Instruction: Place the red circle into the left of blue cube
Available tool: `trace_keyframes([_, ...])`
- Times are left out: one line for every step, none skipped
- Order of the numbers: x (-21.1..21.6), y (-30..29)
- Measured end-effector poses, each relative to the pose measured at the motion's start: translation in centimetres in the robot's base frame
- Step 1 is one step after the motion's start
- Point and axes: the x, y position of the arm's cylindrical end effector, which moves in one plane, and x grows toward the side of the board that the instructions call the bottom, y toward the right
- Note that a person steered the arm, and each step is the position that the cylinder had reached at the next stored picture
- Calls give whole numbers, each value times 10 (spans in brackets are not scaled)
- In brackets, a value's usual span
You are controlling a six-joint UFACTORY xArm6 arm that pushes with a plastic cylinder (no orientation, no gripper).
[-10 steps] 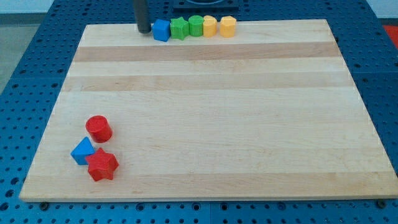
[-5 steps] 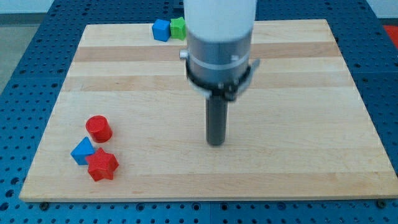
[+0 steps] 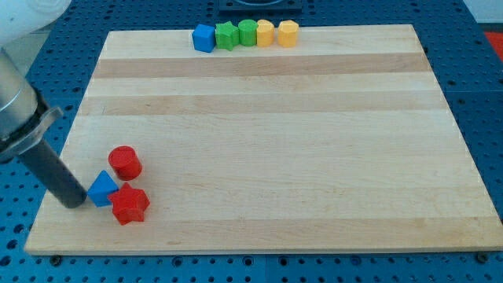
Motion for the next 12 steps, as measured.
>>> trace_keyframes([-15, 16])
trace_keyframes([-20, 43])
trace_keyframes([-54, 47])
trace_keyframes([-91, 48])
trace_keyframes([-87, 51])
trace_keyframes([-52, 54])
trace_keyframes([-48, 85])
trace_keyframes([-90, 93])
trace_keyframes([-143, 93])
trace_keyframes([-174, 97])
trace_keyframes([-169, 99])
trace_keyframes([-144, 88])
